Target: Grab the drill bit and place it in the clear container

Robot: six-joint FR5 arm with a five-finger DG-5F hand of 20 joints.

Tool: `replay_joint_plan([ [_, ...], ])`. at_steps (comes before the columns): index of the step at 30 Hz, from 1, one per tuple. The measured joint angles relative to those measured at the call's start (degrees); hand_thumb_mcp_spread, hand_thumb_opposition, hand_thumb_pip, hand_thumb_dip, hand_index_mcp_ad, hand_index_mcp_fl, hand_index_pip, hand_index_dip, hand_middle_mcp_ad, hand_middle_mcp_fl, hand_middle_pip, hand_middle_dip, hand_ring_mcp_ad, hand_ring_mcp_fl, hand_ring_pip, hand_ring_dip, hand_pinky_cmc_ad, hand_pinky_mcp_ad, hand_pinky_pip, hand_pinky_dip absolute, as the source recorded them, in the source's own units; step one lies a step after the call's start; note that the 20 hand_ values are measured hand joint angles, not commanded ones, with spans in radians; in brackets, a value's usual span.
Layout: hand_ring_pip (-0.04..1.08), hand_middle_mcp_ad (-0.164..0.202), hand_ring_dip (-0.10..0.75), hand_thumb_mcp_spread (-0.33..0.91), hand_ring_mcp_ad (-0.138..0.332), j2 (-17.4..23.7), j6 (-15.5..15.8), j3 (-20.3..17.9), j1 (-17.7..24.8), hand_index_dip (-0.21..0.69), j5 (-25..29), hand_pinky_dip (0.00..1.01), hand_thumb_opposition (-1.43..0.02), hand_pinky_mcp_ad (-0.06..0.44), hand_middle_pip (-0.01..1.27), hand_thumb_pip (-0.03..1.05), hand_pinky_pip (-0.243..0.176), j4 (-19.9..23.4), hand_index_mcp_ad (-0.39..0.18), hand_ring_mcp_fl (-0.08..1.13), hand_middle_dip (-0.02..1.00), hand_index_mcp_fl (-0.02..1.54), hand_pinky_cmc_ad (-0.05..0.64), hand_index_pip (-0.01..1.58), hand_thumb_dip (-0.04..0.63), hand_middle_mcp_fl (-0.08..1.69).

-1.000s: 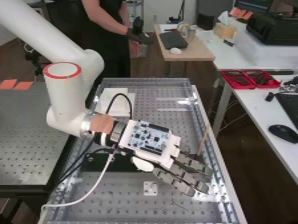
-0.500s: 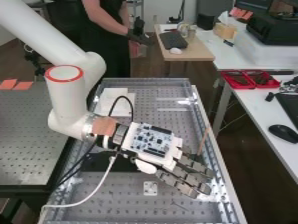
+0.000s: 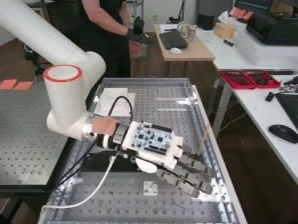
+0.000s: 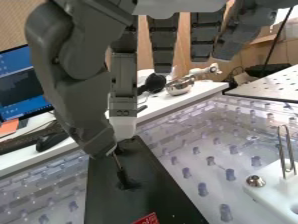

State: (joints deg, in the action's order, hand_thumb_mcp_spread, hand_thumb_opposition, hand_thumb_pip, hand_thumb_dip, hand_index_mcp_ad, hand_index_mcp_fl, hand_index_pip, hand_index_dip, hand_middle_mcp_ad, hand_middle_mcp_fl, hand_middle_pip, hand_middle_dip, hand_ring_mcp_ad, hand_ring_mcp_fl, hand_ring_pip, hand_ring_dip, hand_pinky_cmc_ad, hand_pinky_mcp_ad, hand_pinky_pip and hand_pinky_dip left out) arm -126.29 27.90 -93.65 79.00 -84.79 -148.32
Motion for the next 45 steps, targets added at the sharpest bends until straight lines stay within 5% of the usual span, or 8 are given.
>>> replay_joint_plan([
  [8,0.1,0.089,-0.021,0.49,0.197,0.1,1.6,0.0,0.0,0.115,-0.6,0.18,-0.91,0.166,0.13,0.55,-0.087,0.1,-0.101,0.02,0.16,0.37,0.19,1.3,0.253,0.1],
  [22,0.1,0.08,-0.005,0.49,0.194,1.4,9.4,-1.4,0.2,0.093,-3.7,0.18,-0.9,0.166,0.13,0.55,-0.087,2.8,-0.099,0.02,0.17,0.44,0.197,1.29,0.253,0.1],
  [45,0.1,0.065,-0.005,0.51,0.19,0.3,10.0,0.2,0.0,0.091,-4.0,0.19,-0.92,0.161,0.13,0.56,-0.075,2.0,-0.12,0.02,0.17,0.49,0.213,1.33,0.253,0.12],
])
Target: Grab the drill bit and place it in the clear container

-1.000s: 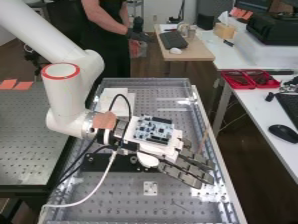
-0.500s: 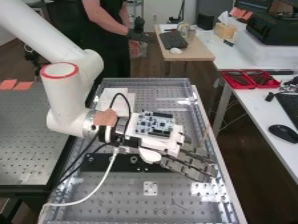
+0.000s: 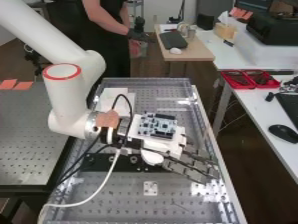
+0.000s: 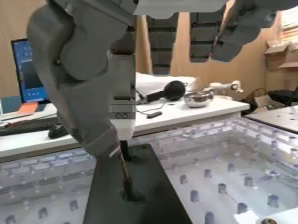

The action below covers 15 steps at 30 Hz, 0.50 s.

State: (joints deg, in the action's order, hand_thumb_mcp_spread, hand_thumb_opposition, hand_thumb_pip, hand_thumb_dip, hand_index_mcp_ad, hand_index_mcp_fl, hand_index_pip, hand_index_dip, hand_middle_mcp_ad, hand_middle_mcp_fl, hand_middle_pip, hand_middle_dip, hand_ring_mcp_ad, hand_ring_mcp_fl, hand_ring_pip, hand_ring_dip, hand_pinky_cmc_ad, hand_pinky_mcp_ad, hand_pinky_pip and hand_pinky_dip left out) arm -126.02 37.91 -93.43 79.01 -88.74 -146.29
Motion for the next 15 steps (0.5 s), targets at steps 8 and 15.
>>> replay_joint_plan([
  [8,0.1,0.065,-0.005,0.5,0.188,0.2,1.6,0.3,-0.2,0.096,-1.8,0.19,-0.92,0.161,0.13,0.56,-0.075,-1.2,-0.12,0.02,0.17,0.44,0.225,1.28,0.253,0.12],
  [15,0.1,0.065,-0.005,0.49,0.188,0.3,1.9,0.3,-0.3,0.087,-3.0,0.19,-0.92,0.161,0.13,0.56,-0.075,-1.5,-0.12,0.02,0.17,0.44,0.227,1.27,0.251,0.12],
])
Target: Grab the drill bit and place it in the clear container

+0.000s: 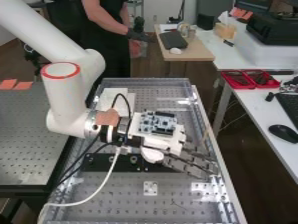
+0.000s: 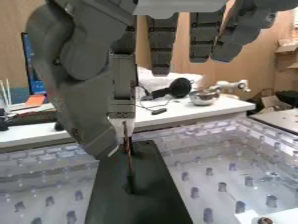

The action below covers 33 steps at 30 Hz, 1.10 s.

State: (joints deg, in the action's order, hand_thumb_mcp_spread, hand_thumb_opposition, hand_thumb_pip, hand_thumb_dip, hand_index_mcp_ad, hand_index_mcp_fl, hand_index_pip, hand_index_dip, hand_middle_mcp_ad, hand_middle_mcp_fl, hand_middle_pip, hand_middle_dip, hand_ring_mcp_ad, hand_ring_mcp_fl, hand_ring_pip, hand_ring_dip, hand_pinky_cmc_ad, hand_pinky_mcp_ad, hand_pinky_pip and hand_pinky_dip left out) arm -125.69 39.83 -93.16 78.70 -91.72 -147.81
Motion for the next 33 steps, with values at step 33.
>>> replay_joint_plan([
  [33,0.1,0.066,-0.007,0.5,0.185,-0.2,-0.2,-0.1,-0.6,0.08,0.7,0.19,-0.93,0.157,0.13,0.56,-0.075,0.3,-0.133,0.04,0.17,0.6,0.227,1.41,0.265,0.11],
])
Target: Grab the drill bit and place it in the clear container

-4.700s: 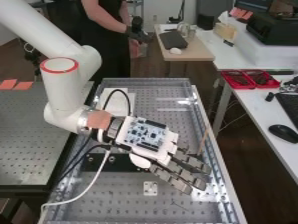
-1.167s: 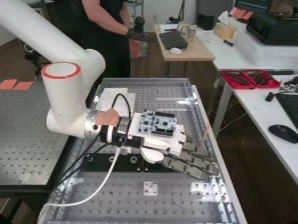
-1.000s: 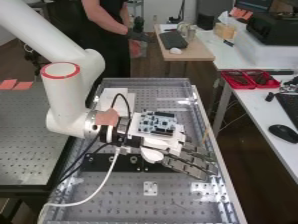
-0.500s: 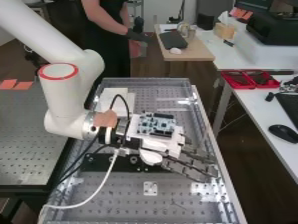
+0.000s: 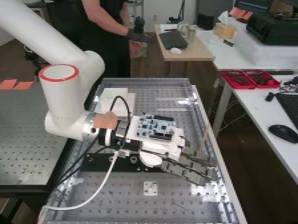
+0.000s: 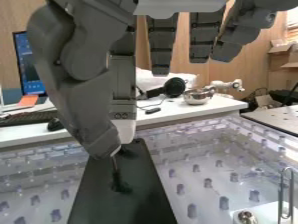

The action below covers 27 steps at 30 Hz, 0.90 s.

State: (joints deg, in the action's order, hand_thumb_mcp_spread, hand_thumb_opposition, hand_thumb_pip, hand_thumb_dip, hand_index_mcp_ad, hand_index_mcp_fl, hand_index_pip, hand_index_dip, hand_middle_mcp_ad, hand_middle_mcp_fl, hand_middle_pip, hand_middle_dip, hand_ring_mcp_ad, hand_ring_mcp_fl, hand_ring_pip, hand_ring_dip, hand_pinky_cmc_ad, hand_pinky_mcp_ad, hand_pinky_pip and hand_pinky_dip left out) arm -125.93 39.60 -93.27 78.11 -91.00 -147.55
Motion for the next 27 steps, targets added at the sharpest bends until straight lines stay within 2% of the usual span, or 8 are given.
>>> replay_joint_plan([
  [9,0.1,0.066,-0.007,0.51,0.185,-0.4,-0.2,0.6,0.1,0.103,-0.4,0.19,-0.95,0.157,0.13,0.55,-0.075,-0.2,-0.129,0.04,0.17,0.6,0.234,1.41,0.262,0.13],
  [14,0.1,0.066,-0.007,0.51,0.185,-0.4,0.2,0.8,0.0,0.108,-0.5,0.19,-0.95,0.157,0.13,0.54,-0.075,-0.6,-0.133,0.04,0.17,0.57,0.237,1.34,0.265,0.13],
  [18,0.1,0.066,-0.007,0.5,0.185,-0.3,0.6,0.8,0.0,0.08,0.1,0.19,-0.93,0.157,0.13,0.55,-0.075,-0.7,-0.133,0.04,0.17,0.44,0.243,1.25,0.265,0.13],
  [27,0.1,0.063,-0.007,0.48,0.185,0.1,0.5,0.4,0.0,0.065,-0.4,0.19,-0.91,0.157,0.13,0.56,-0.075,-0.4,-0.133,0.04,0.17,0.44,0.243,1.25,0.265,0.13],
])
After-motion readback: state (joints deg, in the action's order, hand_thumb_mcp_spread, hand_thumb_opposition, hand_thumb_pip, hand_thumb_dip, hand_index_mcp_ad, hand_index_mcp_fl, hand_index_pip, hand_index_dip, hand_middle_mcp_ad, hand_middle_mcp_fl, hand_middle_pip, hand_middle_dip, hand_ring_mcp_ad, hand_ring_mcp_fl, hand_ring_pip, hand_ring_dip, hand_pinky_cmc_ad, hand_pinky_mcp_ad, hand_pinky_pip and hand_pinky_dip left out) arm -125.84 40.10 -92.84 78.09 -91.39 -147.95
